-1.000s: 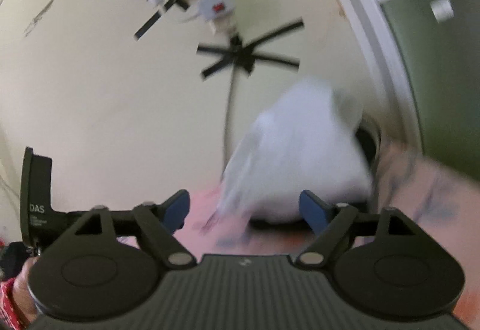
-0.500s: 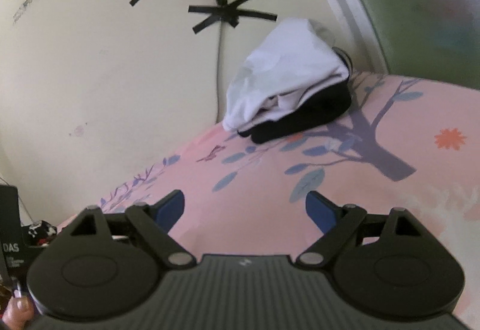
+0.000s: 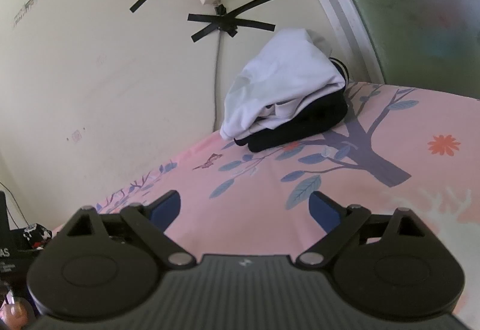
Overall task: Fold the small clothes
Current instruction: 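Open both grippers and pull them back from the stacked clothes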
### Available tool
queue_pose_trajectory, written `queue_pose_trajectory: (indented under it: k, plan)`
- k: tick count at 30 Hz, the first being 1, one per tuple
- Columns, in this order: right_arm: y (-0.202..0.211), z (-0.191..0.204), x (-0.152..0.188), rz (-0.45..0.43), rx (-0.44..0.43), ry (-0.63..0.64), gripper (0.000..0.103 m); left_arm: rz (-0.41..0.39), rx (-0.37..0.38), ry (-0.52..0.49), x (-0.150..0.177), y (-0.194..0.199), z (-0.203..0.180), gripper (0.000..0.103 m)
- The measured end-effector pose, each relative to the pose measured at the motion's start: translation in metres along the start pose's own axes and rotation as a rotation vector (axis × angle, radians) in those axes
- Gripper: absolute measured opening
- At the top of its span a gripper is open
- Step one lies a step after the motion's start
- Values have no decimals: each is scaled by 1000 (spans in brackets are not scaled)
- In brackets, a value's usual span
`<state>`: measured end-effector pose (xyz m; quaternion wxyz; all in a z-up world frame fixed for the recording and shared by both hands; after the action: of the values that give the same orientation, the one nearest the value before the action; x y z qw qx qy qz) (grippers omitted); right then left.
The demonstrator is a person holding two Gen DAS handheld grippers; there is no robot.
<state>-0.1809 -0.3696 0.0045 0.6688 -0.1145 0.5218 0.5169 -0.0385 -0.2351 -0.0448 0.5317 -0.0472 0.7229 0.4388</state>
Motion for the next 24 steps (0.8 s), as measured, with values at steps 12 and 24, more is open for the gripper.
queue_pose_trajectory:
  k: [12, 24]
  plan:
    - [-2, 1, 0, 3, 17, 12, 88, -18, 23, -25, -2, 10, -3, 103]
    - [-3, 1, 0, 7, 18, 17, 88, -30, 71, -76, -3, 16, -17, 103]
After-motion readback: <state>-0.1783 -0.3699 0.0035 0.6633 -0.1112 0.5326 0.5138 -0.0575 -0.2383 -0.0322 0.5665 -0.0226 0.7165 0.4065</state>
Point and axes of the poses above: each gripper's, at about its wrist camera, not at the fingertips, and y roughly against the way its jaws point, z to its left, x to its underside, the point moved 9 cm from there along -y, roughly the way its jaws point, and after that the axes turned 4 degrees about x, right-handed, at the moved point
